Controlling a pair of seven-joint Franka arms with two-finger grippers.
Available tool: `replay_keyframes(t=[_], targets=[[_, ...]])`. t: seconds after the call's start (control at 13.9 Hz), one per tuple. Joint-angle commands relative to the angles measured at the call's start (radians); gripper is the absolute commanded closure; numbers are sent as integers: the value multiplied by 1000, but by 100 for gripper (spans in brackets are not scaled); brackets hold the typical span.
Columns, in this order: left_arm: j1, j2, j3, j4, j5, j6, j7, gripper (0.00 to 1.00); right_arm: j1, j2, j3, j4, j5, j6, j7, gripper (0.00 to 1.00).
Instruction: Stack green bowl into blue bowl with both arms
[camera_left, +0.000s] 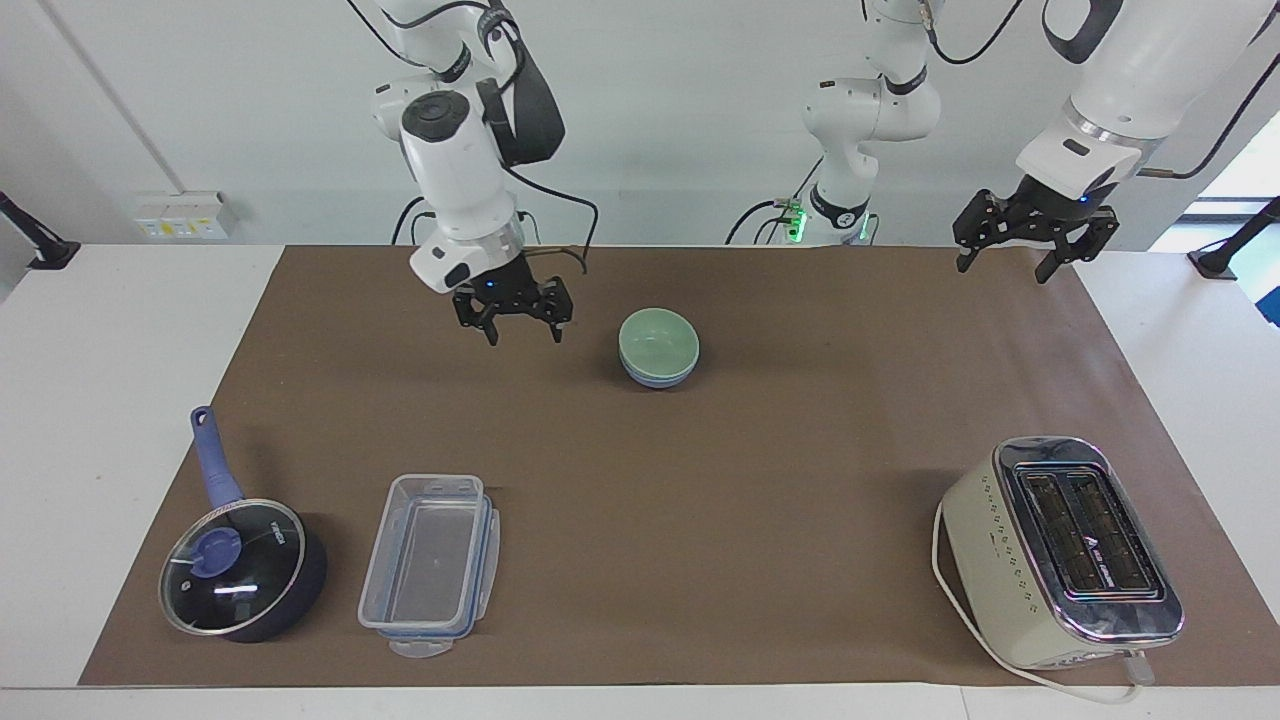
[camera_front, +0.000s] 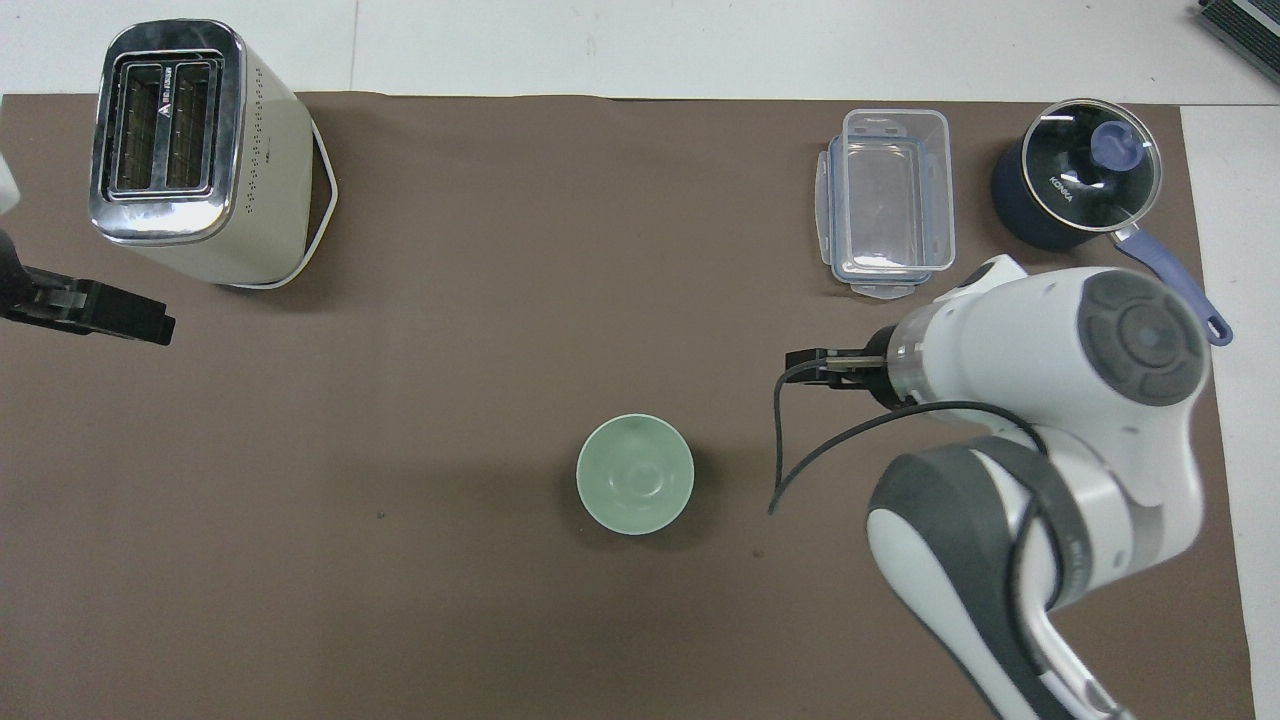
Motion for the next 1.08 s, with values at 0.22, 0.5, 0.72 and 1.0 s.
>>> replay_keyframes(t=[0.22, 0.5, 0.72, 1.0], targets=[[9, -21, -8, -23, 19, 6, 3, 0, -201, -44, -2, 112, -44, -204, -173, 0], [11, -21, -8, -23, 18, 1, 3, 0, -294, -43, -3, 266, -61, -353, -191, 0], [26, -21, -7, -23, 18, 0, 9, 0, -327, -34, -6, 381, -93, -413, -194, 0], [45, -25, -7, -25, 16, -5, 15, 0, -319, -43, 0, 396, -125, -474, -192, 0]])
